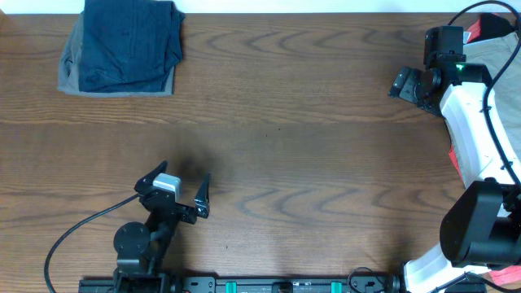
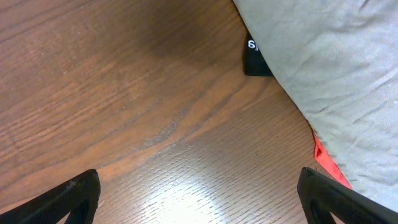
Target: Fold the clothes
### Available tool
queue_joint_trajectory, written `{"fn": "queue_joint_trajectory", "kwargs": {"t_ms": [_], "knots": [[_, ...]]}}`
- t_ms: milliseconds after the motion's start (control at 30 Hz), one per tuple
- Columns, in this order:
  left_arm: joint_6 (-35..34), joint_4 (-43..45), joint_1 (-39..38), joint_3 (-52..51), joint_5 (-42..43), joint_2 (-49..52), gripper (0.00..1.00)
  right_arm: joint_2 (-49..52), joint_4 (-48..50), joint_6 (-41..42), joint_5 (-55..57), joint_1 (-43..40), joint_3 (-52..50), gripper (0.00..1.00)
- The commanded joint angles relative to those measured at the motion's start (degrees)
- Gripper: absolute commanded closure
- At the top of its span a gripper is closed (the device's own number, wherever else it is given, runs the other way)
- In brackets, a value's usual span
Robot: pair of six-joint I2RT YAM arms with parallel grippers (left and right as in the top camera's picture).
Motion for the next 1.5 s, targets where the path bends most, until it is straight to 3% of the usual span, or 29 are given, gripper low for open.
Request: {"fn": "queue_joint_trajectory", "kwargs": {"t_ms": [0, 567, 767, 967, 1467], "knots": [[0.61, 0.66, 0.72, -1.29, -5.51, -1.64, 0.02, -1.27, -0.04, -0.74, 0.76, 0.37, 0.11, 0.01], [1.03, 1.62, 5.11, -4.07, -9.11, -3.58, 0.02, -1.27, -0.02, -0.74, 0.76, 0.42, 0.11, 0.01], [1.05, 7.13, 5.11, -4.07, -9.29, -3.58, 0.02, -1.27, -0.02, -0.74, 0.76, 0.42, 0.11, 0.01], [1.03, 0.94, 5.11, -4.04, -10.75, -3.56, 0.02, -1.25, -0.02, -0.74, 0.11, 0.46, 0.11, 0.01], [1.01, 1.01, 5.11, -4.04, -10.71, -3.45, 0.02, -1.25, -0.02, -0.72, 0.13, 0.48, 0.11, 0.01]]}}
